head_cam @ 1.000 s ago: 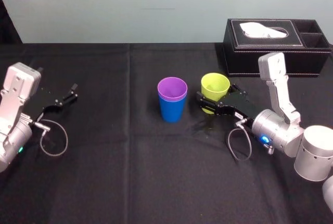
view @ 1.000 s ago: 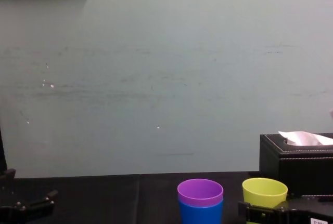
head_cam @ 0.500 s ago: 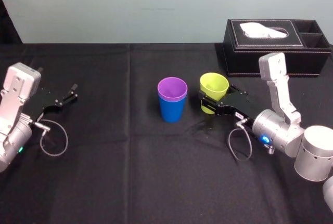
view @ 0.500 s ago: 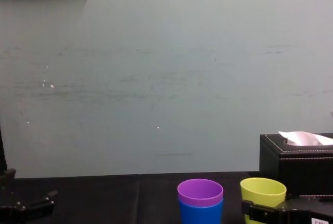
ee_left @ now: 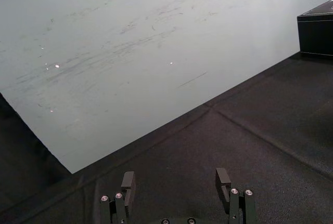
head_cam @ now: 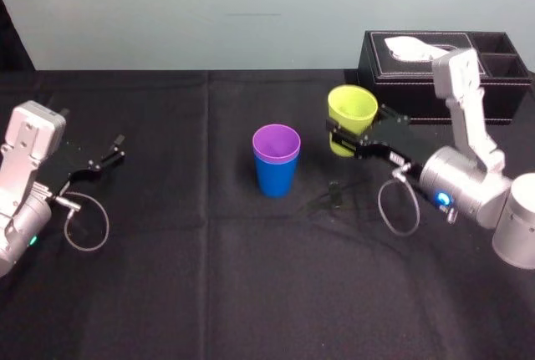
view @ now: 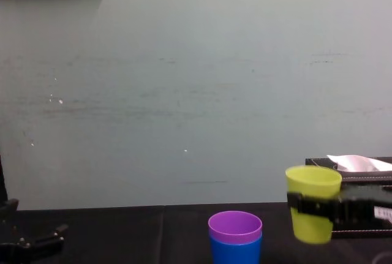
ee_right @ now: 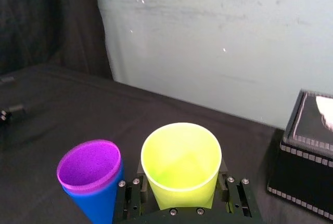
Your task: Stack the three plastic cups sequentially using one hand.
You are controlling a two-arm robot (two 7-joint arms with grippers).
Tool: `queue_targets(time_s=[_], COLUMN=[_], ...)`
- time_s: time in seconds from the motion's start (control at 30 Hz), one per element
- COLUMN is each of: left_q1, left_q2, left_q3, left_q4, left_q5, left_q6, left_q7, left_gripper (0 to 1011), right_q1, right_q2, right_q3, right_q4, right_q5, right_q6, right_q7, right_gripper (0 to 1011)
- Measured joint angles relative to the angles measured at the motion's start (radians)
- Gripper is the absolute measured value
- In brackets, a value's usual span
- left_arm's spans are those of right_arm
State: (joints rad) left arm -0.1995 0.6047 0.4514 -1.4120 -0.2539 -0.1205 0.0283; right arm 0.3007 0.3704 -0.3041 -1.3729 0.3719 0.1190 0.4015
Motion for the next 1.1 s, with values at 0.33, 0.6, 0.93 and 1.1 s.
queue_targets(time_s=[0.33, 0.6, 0.93, 1.1], left_q1=[0.000, 0.000, 0.000, 0.000], left_q2=[0.000, 0.000, 0.000, 0.000], left_q3=[0.000, 0.000, 0.000, 0.000], left_q4=[0.000, 0.000, 0.000, 0.000], left_q5=[0.000, 0.000, 0.000, 0.000], left_q6=[0.000, 0.000, 0.000, 0.000], left_q7=[0.000, 0.000, 0.000, 0.000], left_gripper=[1012, 1012, 1011, 1011], right_q1=[0.064, 0.103, 0.111, 0.105], right_q2=[0.016, 0.009, 0.005, 0.008], right_q3=[-0.021, -0.067, -0.119, -0.138], right_q4=[-0.071, -0.080, -0.080, -0.081], right_q5=[0.041, 0.056, 0.077, 0.091], right_q6=[0.083, 0.094, 0.088, 0.082], right_q7=[0.024, 0.048, 0.068, 0.071], right_gripper=[739, 739, 739, 739])
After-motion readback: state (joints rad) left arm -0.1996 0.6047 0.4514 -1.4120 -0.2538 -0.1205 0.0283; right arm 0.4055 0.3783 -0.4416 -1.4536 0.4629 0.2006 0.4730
